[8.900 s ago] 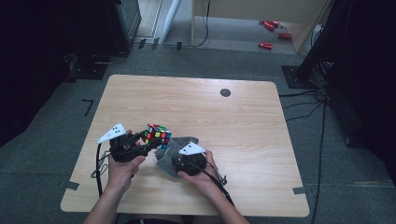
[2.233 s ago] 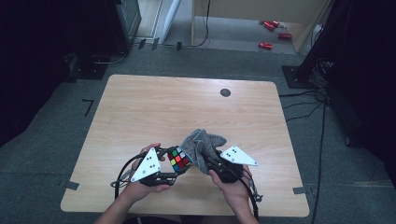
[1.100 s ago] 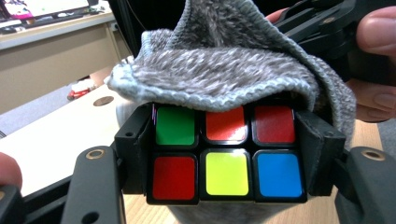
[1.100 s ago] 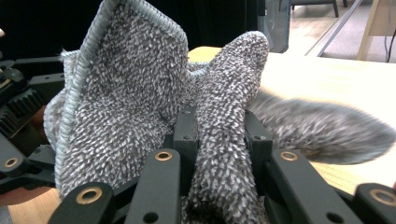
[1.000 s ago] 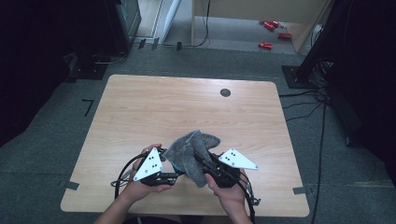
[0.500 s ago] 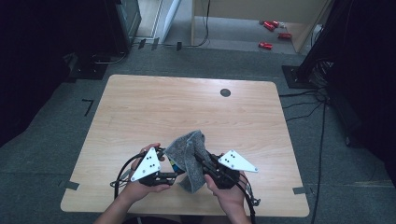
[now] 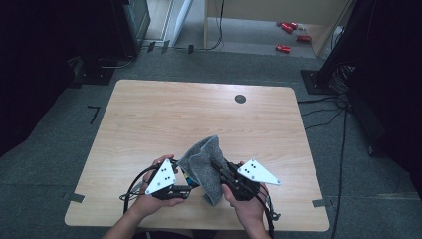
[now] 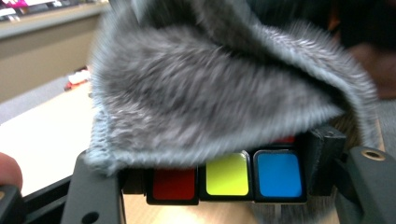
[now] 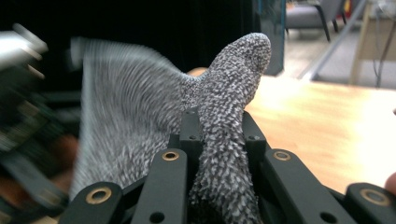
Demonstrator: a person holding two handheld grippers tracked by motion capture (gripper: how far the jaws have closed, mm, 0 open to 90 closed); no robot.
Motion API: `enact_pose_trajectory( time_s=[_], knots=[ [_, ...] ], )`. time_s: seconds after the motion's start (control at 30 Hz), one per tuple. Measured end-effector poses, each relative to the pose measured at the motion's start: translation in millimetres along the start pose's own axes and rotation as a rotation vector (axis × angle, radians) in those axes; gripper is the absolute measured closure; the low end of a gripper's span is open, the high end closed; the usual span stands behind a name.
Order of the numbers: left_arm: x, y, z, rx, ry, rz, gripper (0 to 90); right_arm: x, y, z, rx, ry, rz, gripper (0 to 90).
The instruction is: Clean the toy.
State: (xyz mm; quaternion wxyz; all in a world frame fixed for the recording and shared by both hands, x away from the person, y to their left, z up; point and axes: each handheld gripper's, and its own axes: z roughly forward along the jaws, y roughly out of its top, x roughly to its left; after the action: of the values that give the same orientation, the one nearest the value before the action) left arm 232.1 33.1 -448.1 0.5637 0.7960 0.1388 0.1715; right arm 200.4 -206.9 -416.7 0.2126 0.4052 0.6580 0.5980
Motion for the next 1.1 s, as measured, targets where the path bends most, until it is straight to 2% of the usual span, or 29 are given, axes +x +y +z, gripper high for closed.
enact_pose_trajectory(
  time_s=[0.1, 0.17, 0.2, 0.27, 0.33, 0.43, 0.6, 0.73, 0.8, 0.87, 0.93, 1.0, 1.1],
  knots=[
    [-6.1, 0.3, 4.3, 0.006, -0.012, 0.013, 34.5, 10.5, 4.2, -2.3, -0.023, 0.031, -0.037, 77.7],
    [-8.1, 1.8, 3.3, -0.011, -0.013, 0.016, 34.6, 13.9, 2.2, -0.2, -0.008, 0.038, -0.051, 77.7],
    [-7.7, 2.8, 1.7, -0.017, -0.012, 0.019, 34.5, 13.3, -0.1, 1.5, -0.002, 0.034, -0.057, 77.6],
    [-5.6, 4.2, -1.9, -0.030, -0.005, 0.018, 34.5, 9.2, -5.2, 4.5, 0.012, 0.028, -0.035, 77.7],
    [-1.7, 5.3, -5.9, -0.048, 0.000, 0.003, 34.5, 4.3, -9.1, 6.5, 0.027, 0.011, -0.020, 77.7],
    [2.4, 5.7, -9.5, -0.064, 0.005, -0.016, 34.5, -0.9, -13.0, 9.1, 0.040, -0.003, -0.019, 77.7],
    [2.5, 5.8, -9.9, -0.070, 0.004, -0.016, 34.5, -6.1, -14.4, 11.1, 0.062, -0.017, -0.021, 77.7],
    [1.7, 3.7, -5.0, -0.041, -0.017, -0.023, 34.5, -6.4, -12.2, 9.4, 0.064, -0.025, -0.012, 77.6],
    [-1.4, 1.3, -0.3, -0.014, -0.012, -0.011, 34.5, -0.5, -8.7, 7.3, 0.050, -0.002, -0.009, 77.6],
    [-3.8, 0.3, 2.8, 0.000, -0.014, -0.005, 34.5, 8.1, -5.4, 6.1, 0.037, 0.026, -0.029, 77.6],
    [-3.7, 0.7, 2.4, -0.002, -0.012, -0.006, 34.5, 12.9, -4.6, 5.9, 0.031, 0.021, -0.062, 77.6],
    [-2.5, 2.0, -0.7, -0.017, -0.006, -0.007, 34.5, 8.6, -6.1, 6.7, 0.036, 0.029, -0.046, 77.6],
    [1.7, 6.3, -7.8, -0.053, -0.002, -0.025, 34.5, -2.5, -12.9, 9.8, 0.060, -0.002, -0.007, 77.6]
  ],
)
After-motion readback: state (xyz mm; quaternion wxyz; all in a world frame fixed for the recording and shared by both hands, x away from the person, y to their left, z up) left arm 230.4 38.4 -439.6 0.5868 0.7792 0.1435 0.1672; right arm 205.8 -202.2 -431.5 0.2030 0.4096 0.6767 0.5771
